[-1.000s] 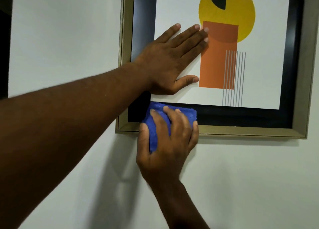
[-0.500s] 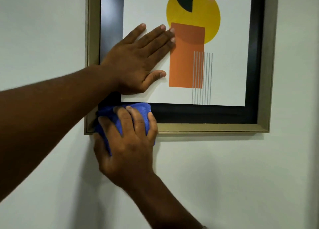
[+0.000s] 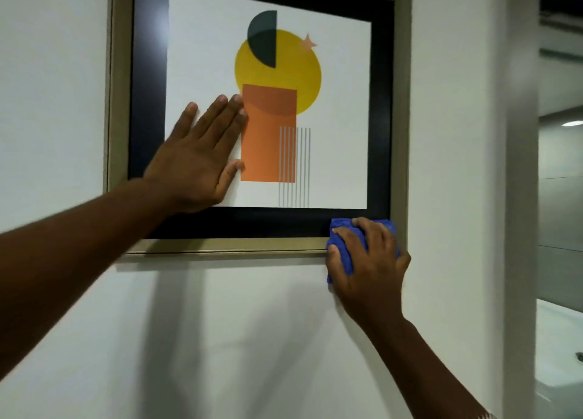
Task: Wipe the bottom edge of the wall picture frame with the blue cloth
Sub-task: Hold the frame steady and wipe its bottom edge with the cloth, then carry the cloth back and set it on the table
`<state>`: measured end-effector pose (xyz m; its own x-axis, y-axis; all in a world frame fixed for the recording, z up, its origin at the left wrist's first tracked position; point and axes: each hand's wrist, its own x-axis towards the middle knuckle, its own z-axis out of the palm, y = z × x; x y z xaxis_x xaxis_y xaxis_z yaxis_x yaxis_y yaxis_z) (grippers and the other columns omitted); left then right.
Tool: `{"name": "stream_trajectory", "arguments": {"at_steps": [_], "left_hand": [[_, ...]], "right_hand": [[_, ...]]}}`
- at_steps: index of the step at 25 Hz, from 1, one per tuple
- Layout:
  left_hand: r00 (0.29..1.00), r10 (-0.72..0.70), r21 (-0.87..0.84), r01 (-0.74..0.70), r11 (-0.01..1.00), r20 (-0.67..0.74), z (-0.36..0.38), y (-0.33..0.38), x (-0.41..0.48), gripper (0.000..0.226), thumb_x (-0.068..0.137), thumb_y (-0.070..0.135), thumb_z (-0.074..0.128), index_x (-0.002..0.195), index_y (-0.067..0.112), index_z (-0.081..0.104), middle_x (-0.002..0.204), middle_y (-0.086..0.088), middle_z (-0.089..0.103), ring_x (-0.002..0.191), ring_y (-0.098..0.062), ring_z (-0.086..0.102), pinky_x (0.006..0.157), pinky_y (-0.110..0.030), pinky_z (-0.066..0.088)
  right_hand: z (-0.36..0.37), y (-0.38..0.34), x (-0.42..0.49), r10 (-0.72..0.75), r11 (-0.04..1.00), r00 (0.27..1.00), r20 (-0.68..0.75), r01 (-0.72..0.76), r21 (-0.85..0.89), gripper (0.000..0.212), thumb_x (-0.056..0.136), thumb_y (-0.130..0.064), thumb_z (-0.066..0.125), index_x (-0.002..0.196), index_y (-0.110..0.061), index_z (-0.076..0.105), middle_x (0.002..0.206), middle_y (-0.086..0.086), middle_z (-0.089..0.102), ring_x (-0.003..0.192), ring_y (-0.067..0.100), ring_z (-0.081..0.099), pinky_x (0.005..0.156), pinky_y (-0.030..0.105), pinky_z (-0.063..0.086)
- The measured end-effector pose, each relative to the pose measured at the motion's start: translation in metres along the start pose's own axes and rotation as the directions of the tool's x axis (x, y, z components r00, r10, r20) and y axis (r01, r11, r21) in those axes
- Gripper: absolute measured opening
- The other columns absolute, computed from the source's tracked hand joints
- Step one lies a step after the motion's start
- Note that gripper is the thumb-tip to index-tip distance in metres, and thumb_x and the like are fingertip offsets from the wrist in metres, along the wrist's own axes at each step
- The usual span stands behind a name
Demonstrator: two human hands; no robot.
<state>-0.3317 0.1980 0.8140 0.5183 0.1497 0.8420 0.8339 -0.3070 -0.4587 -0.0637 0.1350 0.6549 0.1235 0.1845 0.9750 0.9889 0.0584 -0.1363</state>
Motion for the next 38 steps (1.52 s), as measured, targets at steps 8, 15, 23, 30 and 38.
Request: {"name": "stream_trajectory", "arguments": {"at_steps": [8,15,23,30,38], "left_hand": [[0.741,-0.646,-0.901,0.39,0.189,0.185,-0.02,0.231,-0.085,0.029,0.095,0.031,0.044,0.104,0.016,0.067,0.099,0.001,0.072,0.094,-0.01,0.066,0.088,-0.024,0.052],[0.463,-0.122,-0.325,0.389,-0.862,0.878,-0.001,0.301,-0.11,0.041,0.092,0.041,0.047,0.1,0.009,0.071,0.09,-0.014,0.08,0.077,-0.027,0.076,0.058,-0.035,0.063],[0.278,0.192,0.06,0.422,-0.905,0.941,0.05,0.442,-0.243,0.044,0.082,0.01,0.057,0.124,0.002,0.061,0.117,-0.024,0.071,0.102,-0.037,0.071,0.079,-0.045,0.061],[-0.25,0.292,0.384,0.56,-0.734,0.923,0.086,0.623,-0.408,0.026,0.09,0.0,0.054,0.115,0.002,0.061,0.104,-0.018,0.071,0.091,-0.036,0.068,0.084,-0.053,0.058],[-0.352,0.2,0.401,0.855,-0.328,0.914,0.112,0.686,-0.53,0.056,0.085,-0.012,0.051,0.138,0.008,0.047,0.131,-0.015,0.061,0.099,-0.02,0.062,0.083,-0.033,0.053]], "right_hand": [[-0.034,0.017,0.011,-0.019,0.966,0.991,0.132,-0.016,0.258,0.042,0.083,-0.044,0.057,0.121,-0.025,0.057,0.139,0.008,0.048,0.124,0.027,0.047,0.094,0.048,0.046],[-0.051,0.044,-0.08,-0.046,0.905,0.957,0.287,-0.082,0.418,0.074,0.076,-0.061,0.06,0.139,-0.041,0.026,0.151,-0.012,0.024,0.135,0.008,0.029,0.106,0.036,0.038],[-0.075,0.135,-0.24,0.248,0.715,0.703,0.667,-0.597,0.363,0.073,0.079,-0.026,0.071,0.14,-0.038,0.033,0.144,-0.017,0.041,0.131,0.003,0.041,0.107,0.021,0.04],[-0.084,0.238,-0.47,0.649,0.366,0.069,0.758,-0.902,-0.231,0.064,0.08,-0.01,0.074,0.135,-0.024,0.044,0.106,0.003,0.065,0.1,0.021,0.063,0.08,0.024,0.051],[-0.073,0.273,-0.634,0.552,0.318,-0.273,0.787,-0.804,-0.502,0.06,0.085,0.001,0.059,0.137,-0.022,0.04,0.13,0.015,0.061,0.11,0.025,0.058,0.089,0.03,0.054]]}}
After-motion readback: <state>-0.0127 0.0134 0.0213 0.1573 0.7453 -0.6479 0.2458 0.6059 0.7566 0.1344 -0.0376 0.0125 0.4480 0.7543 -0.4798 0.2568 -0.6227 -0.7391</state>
